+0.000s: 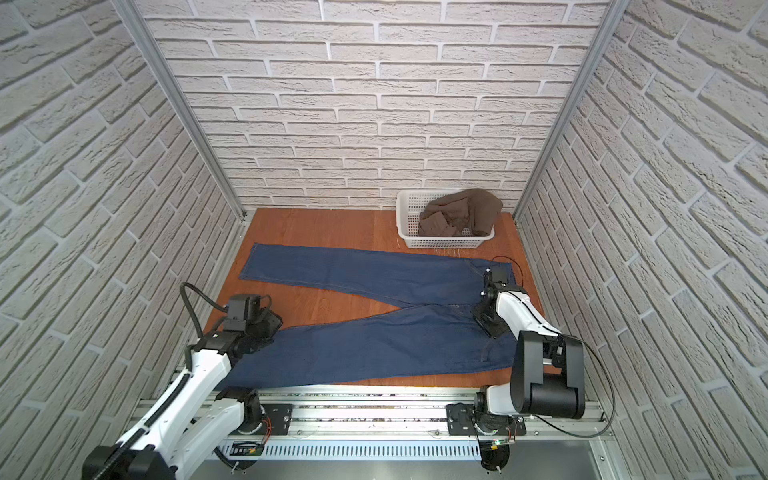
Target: Fold and stack the trousers
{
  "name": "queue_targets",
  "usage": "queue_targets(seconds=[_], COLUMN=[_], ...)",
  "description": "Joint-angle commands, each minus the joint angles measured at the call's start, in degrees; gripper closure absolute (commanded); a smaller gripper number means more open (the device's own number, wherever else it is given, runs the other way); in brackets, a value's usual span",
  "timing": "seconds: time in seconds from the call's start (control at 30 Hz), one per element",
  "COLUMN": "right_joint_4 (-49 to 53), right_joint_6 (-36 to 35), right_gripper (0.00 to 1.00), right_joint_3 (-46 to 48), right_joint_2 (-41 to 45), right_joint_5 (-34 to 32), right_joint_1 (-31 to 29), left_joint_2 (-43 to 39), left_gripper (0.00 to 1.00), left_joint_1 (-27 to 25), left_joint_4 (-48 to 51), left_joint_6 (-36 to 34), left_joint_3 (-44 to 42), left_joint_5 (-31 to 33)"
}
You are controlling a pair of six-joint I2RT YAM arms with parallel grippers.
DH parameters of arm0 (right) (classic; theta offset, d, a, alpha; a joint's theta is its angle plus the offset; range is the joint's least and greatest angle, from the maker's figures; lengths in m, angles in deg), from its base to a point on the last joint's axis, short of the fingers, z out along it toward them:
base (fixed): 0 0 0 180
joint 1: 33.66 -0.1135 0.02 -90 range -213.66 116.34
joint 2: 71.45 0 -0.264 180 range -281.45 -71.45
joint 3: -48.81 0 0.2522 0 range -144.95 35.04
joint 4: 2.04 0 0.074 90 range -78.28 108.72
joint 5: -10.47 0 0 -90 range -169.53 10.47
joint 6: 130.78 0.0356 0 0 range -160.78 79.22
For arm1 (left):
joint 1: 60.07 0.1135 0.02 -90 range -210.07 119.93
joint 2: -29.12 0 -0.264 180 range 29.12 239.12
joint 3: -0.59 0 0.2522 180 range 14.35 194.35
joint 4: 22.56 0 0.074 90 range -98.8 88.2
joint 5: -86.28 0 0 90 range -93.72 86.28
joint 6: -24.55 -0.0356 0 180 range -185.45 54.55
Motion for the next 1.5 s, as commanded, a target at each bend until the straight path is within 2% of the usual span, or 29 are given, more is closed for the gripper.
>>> queue_targets(seconds=[0.0,0.17,0.4,0.47,0.67,0.9,1.07,1.2,1.47], right_joint_4=[-0.9,0.4,4.1,5.2,7.3,4.2,-1.6,-2.1,-9.6], right_joint_6=[1.9,2.7,1.3,1.3,0.5,-7.1,-15.3,-20.5,-22.9], right_gripper=[0.65,0.65,0.65,0.65,0.64,0.6,0.58,0.57,0.57], right_joint_3=[1.2,2.7,4.9,5.5,5.1,-6.3,-15.8,-24.8,-29.5], right_joint_2=[-1.7,-0.9,4.0,5.5,9.8,13.8,8.4,-2.5,-15.2], right_joint_5=[-0.1,-2.2,-5.1,-5.7,-6.3,-3.8,-2.1,1.3,4.6], right_joint_1=[-0.2,1.1,3.4,3.7,3.9,3.9,3.9,5.3,8.7], left_joint_2=[-2.0,-5.1,-4.0,-2.4,3.6,12.2,16.6,18.3,22.3], left_gripper=[0.57,0.47,0.41,0.41,0.38,0.3,0.29,0.29,0.27], left_joint_1=[-0.3,3.8,15.7,17.6,20.0,20.6,20.6,20.5,20.3], left_joint_4=[-0.8,2.5,2.5,1.6,-3.2,-6.9,-8.6,-9.6,-10.9], left_joint_6=[5.3,3.9,-3.0,-4.5,-7.0,-12.1,-12.8,-12.6,-14.0], left_joint_3=[-4.0,-4.1,0.7,2.2,5.2,12.4,17.3,19.1,21.5], left_joint_5=[2.3,3.4,-2.1,-3.5,-7.4,-12.1,-14.4,-15.3,-17.0])
